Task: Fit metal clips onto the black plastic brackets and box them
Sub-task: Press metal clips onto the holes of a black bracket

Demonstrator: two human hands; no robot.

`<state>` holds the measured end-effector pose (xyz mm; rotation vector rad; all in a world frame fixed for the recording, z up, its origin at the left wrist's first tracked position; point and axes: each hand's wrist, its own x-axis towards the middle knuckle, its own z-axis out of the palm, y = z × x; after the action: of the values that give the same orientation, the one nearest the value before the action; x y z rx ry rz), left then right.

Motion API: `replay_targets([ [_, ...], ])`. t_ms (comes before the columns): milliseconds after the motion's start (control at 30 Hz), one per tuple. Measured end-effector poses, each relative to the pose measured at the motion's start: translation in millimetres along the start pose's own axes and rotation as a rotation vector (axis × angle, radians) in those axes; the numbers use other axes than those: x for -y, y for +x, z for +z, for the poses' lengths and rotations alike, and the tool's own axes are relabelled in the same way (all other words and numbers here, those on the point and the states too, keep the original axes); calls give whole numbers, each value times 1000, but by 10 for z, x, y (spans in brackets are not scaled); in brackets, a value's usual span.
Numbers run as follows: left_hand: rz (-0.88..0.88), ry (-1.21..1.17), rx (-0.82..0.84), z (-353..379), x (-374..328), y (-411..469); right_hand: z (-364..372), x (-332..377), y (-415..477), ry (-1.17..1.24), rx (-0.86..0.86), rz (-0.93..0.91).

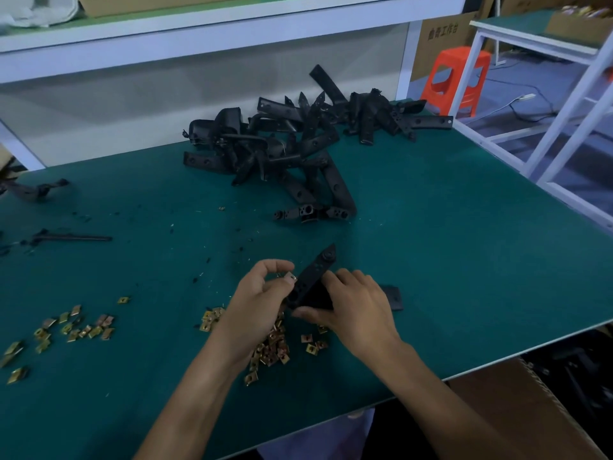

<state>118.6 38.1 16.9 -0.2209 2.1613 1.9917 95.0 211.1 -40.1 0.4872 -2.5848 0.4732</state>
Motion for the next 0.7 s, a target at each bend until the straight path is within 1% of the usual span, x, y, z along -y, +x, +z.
replay_targets([
  [67, -1, 22, -30, -4, 1, 8, -4, 3, 3, -11, -5, -4],
  [167, 44, 32, -72, -41, -16, 20, -14, 10, 8, -8, 10, 8],
  [300, 98, 73, -96, -49, -54, 13, -17, 21, 6, -21, -23, 9],
  [400, 101, 88, -123, -39, -58, 28, -25, 27, 15, -16, -31, 7],
  [500, 97, 117, -106, 13, -66, 7, -33, 29, 10, -21, -2, 16],
  [600, 143, 192, -114, 53, -71, -27, -43, 24, 13, -7, -2, 30],
  [700, 139, 146, -70, 42, -114, -23, -51, 27, 34, -15, -14, 80],
])
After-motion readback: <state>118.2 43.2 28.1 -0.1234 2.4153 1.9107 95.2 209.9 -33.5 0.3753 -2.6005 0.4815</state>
